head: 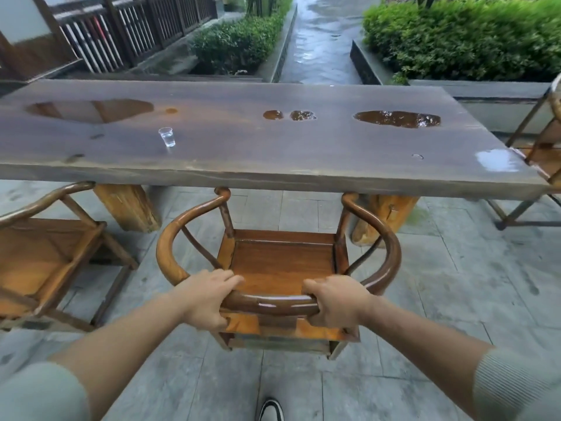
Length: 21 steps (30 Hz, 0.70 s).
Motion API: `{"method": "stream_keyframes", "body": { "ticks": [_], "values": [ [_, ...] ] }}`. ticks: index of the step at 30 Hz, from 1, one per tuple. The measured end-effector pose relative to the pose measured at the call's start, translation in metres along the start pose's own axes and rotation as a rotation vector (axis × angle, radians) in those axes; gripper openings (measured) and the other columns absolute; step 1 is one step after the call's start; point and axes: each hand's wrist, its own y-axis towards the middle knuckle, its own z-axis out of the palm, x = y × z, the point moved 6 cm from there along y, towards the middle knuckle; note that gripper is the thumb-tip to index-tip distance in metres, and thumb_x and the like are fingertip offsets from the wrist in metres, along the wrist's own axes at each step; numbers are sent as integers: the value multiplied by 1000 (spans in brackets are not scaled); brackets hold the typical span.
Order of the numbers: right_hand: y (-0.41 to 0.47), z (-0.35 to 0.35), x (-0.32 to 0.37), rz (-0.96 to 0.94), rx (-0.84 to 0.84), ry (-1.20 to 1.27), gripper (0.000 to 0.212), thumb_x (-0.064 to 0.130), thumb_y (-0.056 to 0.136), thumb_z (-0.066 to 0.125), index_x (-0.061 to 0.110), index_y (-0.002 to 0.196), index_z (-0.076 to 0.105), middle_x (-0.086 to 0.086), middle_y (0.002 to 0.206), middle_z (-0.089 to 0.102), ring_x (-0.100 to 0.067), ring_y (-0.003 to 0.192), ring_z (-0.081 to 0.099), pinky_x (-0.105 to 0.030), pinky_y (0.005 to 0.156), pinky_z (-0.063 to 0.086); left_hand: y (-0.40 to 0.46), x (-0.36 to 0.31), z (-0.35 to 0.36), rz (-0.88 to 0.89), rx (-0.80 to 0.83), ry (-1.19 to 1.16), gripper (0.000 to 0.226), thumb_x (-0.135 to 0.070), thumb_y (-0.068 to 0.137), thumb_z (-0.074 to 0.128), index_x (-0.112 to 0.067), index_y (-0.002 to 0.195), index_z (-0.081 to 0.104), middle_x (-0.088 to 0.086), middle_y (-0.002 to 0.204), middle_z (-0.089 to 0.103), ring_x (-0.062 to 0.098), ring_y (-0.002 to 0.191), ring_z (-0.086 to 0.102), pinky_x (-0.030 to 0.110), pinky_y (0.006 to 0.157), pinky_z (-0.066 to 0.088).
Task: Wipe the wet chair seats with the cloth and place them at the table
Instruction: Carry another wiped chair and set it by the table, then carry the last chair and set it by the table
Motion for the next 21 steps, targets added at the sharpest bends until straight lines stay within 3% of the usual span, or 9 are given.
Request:
{"method": "stream_keyframes", "body": {
  "ticks": [2,3,5,10,16,21],
  "values": [
    [-19,-4,5,14,-65,39,63,63,78,64,32,130,50,6,122,60,-17,110,55,-36,98,44,-7,-12,-11,-5,18,-10,101,-75,65,56,-32,148,19,-8,135,41,14,121,43,34,100,41],
    [-33,-6,7,31,-103,70,82,69,77,61,30,146,42,3,140,53,-19,127,48,-40,112,38,-10,-22,-18,-6,-9,-18,106,-79,66,55,-33,151,13,-5,144,37,17,129,39,36,108,38],
    [-74,-10,4,95,-205,157,98,76,78,56,28,159,27,-1,160,38,-22,145,33,-47,123,27,-16,-47,-34,3,-80,-41,103,-82,70,51,-36,152,10,-2,154,31,19,138,34,39,114,34],
    [-193,-5,-33,272,-278,176,92,72,91,55,28,163,19,-3,170,21,-25,155,19,-51,128,14,-24,-126,-76,24,-256,-95,95,-85,76,41,-33,152,18,2,157,33,23,141,35,43,113,34],
    [-349,-10,-108,490,-402,266,92,79,91,47,30,163,17,-1,169,22,-25,154,23,-58,125,17,9,-277,-114,162,-240,-77,90,-79,81,46,-27,152,25,5,154,37,26,140,35,42,114,31],
    [-452,-15,-201,613,-471,269,88,73,94,51,30,164,18,-4,170,19,-27,155,20,-54,126,15,88,-409,-142,300,-269,-44,86,-72,83,53,-24,150,30,4,148,42,25,136,40,37,112,33]
  ]
}}
